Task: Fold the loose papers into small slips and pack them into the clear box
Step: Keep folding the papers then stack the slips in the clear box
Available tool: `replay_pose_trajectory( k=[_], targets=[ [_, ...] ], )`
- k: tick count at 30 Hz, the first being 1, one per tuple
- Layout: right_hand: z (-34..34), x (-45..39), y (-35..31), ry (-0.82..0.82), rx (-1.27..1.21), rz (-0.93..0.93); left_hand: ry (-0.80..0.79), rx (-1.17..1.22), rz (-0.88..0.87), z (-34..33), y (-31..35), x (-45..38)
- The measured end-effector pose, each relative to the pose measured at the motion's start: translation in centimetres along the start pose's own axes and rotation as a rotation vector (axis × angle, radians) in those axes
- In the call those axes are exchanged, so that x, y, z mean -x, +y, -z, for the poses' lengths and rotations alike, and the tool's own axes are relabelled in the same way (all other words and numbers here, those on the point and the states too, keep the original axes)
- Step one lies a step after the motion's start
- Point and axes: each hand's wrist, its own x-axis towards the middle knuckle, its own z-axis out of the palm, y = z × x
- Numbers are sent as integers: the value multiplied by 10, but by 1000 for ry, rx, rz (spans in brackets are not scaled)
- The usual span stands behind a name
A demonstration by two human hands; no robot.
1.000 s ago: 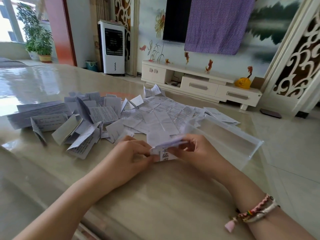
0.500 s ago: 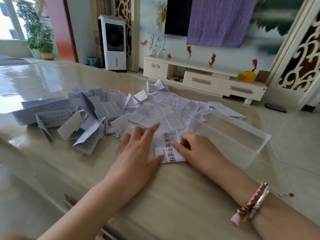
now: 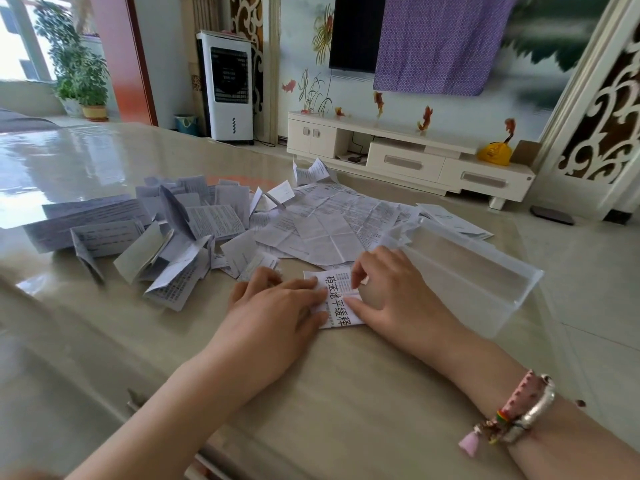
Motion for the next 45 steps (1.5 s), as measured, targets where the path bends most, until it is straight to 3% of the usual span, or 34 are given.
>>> replay_pose_trajectory(
  k=[8, 12, 19, 25, 29, 34, 39, 45],
  targets=[
    [19, 8, 3, -271, -237, 72, -6, 67, -50, -2, -10, -5],
    [22, 9, 1, -196, -178, 75, -19, 30, -166, -2, -20, 0],
    [23, 11, -1, -124, -353, -34, 199, 139, -254, -4, -21, 4],
    [13, 2, -9, -97, -628, -221, 205, 484, -57, 2, -9, -1],
    [-3, -6, -9, -102, -445, -246, 184, 492, 123, -5, -2, -6],
    [-10, -12, -14, -118, -187, -195, 185, 229, 104, -6, 2, -1],
    [-12, -16, -24, -138, 13, -169, 162, 140, 106, -6, 5, 0],
    [-14, -4, -34, 53, 143, 3, 98, 49, 109, -5, 7, 1]
  ],
)
